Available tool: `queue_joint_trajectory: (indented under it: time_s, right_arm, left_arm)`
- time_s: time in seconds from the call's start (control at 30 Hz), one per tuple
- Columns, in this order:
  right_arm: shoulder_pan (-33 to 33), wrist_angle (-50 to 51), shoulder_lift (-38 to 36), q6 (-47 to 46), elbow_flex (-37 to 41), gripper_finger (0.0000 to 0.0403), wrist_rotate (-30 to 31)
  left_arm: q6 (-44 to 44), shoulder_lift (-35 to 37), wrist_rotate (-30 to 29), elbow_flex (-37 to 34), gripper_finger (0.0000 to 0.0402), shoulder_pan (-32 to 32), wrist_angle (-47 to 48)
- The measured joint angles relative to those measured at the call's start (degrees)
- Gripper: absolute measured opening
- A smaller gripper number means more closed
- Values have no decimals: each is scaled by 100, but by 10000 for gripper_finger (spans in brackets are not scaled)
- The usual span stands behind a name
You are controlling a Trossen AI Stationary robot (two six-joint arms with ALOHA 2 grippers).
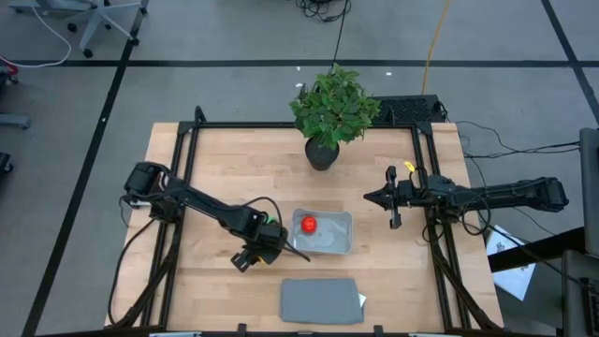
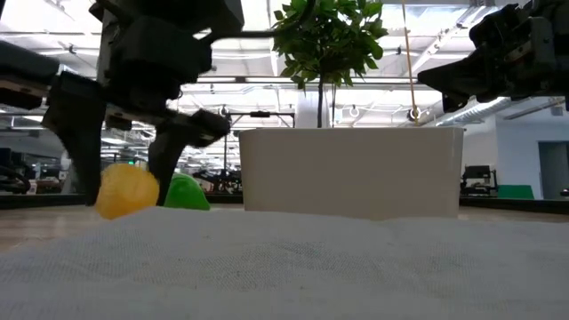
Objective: Pick and placing Produce into tupperware
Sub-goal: Put the pineapple into the basket
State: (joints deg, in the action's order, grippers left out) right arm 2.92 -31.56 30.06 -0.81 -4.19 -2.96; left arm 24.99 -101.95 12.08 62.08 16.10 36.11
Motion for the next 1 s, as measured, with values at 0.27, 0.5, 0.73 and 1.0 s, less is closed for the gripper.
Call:
queue_joint_trajectory:
  time_s: [0.27, 0.5, 0.73, 1.0]
  right_arm:
    - [0, -3, 2, 1, 0, 0, 0]
    - [0, -27, 2, 0, 0, 0, 0]
    - [9, -48, 7, 1, 0, 0, 14]
    - [9, -62, 7, 1, 0, 0, 20]
  left_arm:
    - [-70, 792, -162, 0, 211, -102, 58]
    - [-485, 1440, -196, 2, 212, -303, 241]
    - [-845, 1656, -536, 177, 212, -519, 1121]
    - [-907, 1658, -573, 1035, 212, -771, 1550]
